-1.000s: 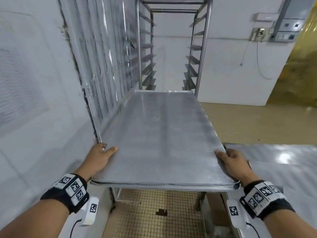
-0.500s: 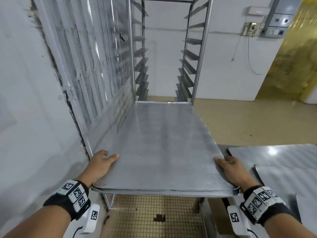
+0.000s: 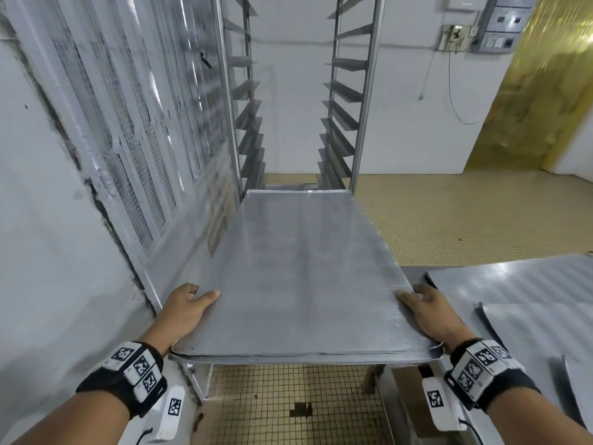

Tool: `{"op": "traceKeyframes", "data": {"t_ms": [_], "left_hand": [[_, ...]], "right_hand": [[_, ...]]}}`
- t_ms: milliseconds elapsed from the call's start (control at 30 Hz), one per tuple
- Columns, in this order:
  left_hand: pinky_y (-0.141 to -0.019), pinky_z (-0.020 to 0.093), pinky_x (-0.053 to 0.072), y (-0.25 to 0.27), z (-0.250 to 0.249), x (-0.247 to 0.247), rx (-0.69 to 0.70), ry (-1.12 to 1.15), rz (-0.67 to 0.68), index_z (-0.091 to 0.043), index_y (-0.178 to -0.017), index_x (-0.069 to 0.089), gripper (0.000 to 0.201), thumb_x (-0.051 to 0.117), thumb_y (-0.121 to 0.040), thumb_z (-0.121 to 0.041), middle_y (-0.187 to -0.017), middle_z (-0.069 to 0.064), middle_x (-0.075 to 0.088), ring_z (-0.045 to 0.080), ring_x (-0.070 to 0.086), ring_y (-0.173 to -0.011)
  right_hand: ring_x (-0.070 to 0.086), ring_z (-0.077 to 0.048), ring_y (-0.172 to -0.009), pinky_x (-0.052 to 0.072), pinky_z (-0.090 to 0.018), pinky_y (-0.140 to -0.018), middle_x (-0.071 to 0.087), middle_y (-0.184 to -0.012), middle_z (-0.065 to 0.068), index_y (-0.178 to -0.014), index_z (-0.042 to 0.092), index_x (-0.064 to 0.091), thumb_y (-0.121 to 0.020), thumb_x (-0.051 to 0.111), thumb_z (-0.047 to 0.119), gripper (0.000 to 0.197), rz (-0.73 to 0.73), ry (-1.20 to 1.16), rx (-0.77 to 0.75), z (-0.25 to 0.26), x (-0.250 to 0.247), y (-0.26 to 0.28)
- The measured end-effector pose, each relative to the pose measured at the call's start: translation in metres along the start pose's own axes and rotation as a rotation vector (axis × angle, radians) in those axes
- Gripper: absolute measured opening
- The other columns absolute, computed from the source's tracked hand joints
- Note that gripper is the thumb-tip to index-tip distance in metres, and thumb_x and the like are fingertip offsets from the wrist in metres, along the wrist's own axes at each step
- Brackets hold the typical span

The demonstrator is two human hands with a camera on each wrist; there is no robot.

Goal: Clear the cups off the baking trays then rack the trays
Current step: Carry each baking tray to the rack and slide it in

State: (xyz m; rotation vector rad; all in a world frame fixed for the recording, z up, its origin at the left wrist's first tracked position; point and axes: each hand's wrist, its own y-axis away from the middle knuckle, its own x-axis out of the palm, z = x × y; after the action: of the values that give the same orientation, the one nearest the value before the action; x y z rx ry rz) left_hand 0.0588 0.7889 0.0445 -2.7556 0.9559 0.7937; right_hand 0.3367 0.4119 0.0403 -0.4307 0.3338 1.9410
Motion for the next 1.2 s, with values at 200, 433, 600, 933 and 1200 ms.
{"op": "traceKeyframes", "data": {"t_ms": [200,433,600,933,1200], "left_hand": [[-0.057,0.019,0.038,-0.024,-0.006,0.016,-0.009,0.029,-0.001,-0.024,-0.083,0.050,0.024,0.070,-0.094,-0.029,-0.081,-0.012,0.053,0.004,0.053,-0.071],[-0.063,0.028,0.053,-0.067,-0.002,0.046,-0.039,0.049,0.000,-0.007,-0.092,0.065,0.031,0.080,-0.085,-0.033,-0.087,0.003,0.072,0.019,0.071,-0.079],[-0.062,0.027,0.051,-0.100,-0.006,0.072,-0.067,0.057,-0.001,-0.011,-0.092,0.061,0.029,0.081,-0.084,-0.030,-0.087,0.002,0.070,0.018,0.069,-0.079],[-0.087,0.046,0.058,-0.150,0.022,0.100,-0.147,-0.034,0.006,-0.011,-0.109,0.060,0.090,0.079,-0.051,-0.077,-0.105,0.006,0.071,0.022,0.070,-0.093],[-0.092,0.040,0.050,-0.199,0.030,0.108,-0.152,-0.089,0.012,-0.006,-0.129,0.054,0.084,0.080,-0.073,-0.062,-0.124,0.006,0.059,0.023,0.059,-0.107]], "right_hand": [[0.071,-0.017,-0.073,0.051,-0.017,-0.055,0.075,-0.087,-0.008,-0.104,0.002,0.066,-0.093,0.071,0.032,0.032,0.021,0.032,0.003,0.005,0.006,-0.034],[0.074,-0.015,-0.077,0.059,-0.029,-0.067,0.076,-0.086,0.001,-0.097,0.011,0.069,-0.086,0.077,0.042,0.034,0.086,0.063,0.002,0.001,0.010,-0.092],[0.075,-0.019,-0.082,0.062,-0.041,-0.078,0.078,-0.091,-0.001,-0.105,0.011,0.066,-0.073,0.084,0.055,0.057,0.133,0.044,0.069,-0.019,0.015,-0.141],[0.066,-0.023,-0.097,0.055,-0.042,-0.087,0.069,-0.115,-0.007,-0.129,0.008,0.052,-0.079,0.070,0.067,0.080,0.196,0.240,0.118,-0.046,0.034,-0.193],[0.055,-0.021,-0.103,0.042,-0.035,-0.089,0.057,-0.117,-0.001,-0.135,0.007,0.046,-0.089,0.068,0.053,0.068,0.199,0.275,0.171,-0.034,0.062,-0.224]]}}
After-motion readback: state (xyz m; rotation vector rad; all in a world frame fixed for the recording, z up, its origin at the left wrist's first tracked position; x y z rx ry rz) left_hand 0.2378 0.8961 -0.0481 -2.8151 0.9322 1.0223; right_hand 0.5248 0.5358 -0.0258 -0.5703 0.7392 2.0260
